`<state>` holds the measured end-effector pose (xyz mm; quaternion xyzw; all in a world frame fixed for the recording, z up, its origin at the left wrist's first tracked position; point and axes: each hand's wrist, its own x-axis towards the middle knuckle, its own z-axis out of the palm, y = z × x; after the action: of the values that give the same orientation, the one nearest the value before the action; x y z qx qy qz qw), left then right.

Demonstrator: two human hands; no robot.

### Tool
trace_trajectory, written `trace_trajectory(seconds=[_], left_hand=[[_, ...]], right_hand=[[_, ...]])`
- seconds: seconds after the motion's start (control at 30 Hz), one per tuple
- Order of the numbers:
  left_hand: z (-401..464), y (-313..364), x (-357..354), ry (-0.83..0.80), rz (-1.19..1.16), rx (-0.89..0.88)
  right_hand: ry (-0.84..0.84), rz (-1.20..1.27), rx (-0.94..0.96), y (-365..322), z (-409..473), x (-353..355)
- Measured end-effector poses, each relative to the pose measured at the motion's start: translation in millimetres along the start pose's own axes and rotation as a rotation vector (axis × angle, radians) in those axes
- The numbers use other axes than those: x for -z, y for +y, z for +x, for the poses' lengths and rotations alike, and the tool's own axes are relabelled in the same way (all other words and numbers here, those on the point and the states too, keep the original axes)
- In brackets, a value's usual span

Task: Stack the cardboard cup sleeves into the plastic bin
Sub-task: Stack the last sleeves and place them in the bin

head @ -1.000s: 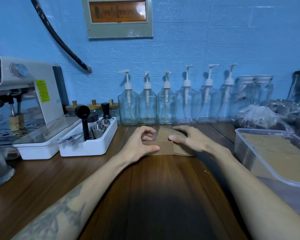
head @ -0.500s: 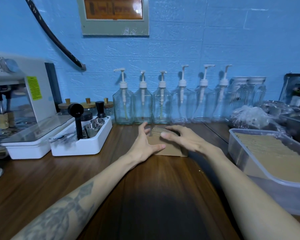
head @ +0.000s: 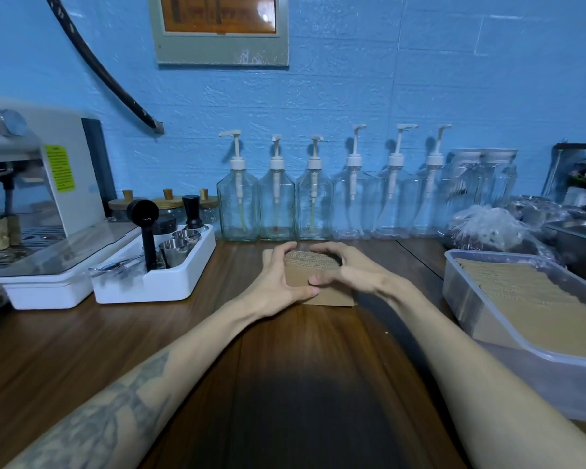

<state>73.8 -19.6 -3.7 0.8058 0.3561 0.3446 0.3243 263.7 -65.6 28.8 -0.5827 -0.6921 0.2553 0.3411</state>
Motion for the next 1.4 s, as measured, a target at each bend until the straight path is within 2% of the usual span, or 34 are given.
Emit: trace_trajectory(seconds=[0.2, 0.37, 0.53, 0.6, 0.73, 0.8, 1.0, 1.4], left_hand=[[-1.9, -6.2, 6.6, -0.011, -0.076, -0.002], [-1.9, -7.4, 11.5, -0.028, -0.021, -0.028], [-7.0, -4.6, 14.1, -0.042, -0.080, -0.040], [-9.0, -4.4, 14.3, -0.057, -0.073, -0.085], [-12.5, -5.4, 17.2, -0.001, 0.011, -0.093], [-12.6, -6.7, 18.5, 0.011, 0.050, -0.102], [-12.0, -6.8, 21.0, -0.028, 0.073, -0.088], [-9.2, -13.0, 22.2, -0.134, -0.151, 0.068]], right_hand=[[0.144, 0.064, 0.051, -1.1, -3.3, -14.4], [0.279, 0.011, 0.040, -5.5, -4.2, -26.8], [0.402, 0.199, -0.064, -11.5, -0.7, -37.4], [0.342, 0.140, -0.043, -9.3, -1.9, -34.2], [0.112, -0.104, 0.002, -0.4, -5.9, -17.2], [0.076, -0.190, 0.021, 1.0, -5.8, -9.9], [0.078, -0.364, 0.082, -1.9, -5.8, -0.9], [0.093, -0.301, 0.143, -11.0, -4.6, -2.8]])
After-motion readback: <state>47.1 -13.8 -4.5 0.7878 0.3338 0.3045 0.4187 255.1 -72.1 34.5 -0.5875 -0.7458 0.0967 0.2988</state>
